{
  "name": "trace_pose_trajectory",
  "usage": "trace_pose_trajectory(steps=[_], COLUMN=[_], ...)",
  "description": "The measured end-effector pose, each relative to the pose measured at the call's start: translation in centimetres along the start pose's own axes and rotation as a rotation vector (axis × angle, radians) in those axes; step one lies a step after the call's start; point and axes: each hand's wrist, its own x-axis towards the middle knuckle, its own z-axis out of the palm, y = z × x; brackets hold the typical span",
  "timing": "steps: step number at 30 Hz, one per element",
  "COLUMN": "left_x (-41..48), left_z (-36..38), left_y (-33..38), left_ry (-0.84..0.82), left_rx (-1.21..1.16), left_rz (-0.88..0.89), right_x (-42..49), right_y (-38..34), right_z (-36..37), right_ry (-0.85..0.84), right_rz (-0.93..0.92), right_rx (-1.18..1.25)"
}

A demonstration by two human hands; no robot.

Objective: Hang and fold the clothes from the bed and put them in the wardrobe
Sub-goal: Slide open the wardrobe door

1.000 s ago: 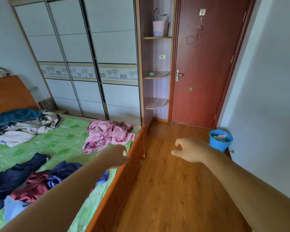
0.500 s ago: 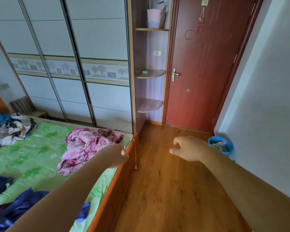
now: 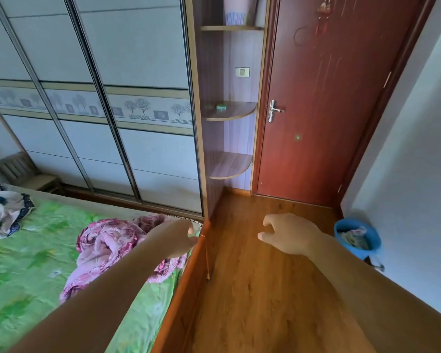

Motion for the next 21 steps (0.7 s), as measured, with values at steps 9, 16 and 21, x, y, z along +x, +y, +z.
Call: trace_pose_trajectory(steps=[9,16,21], left_x=[17.4,28.4,35.4], left_z=[-3.6,-6.5,-8.4], left_y=[2.3,2.0,0.1], left_ry=[0.043,0.042,0.07], left_rx=[-0.019,-0.027,-0.066], left_rz=[-0.112,-0.223,-0.291], right_x=[19.6,31.9,40.3], right_y=[5.9,6.7,6.6], right_z=[-5.5,-11.4,-13.4], right_ry=[-0.036,-0.07,-0.087], right_rz=[-0.129,-0.291,-0.35], right_rx=[-0.028,-0.049,-0.062])
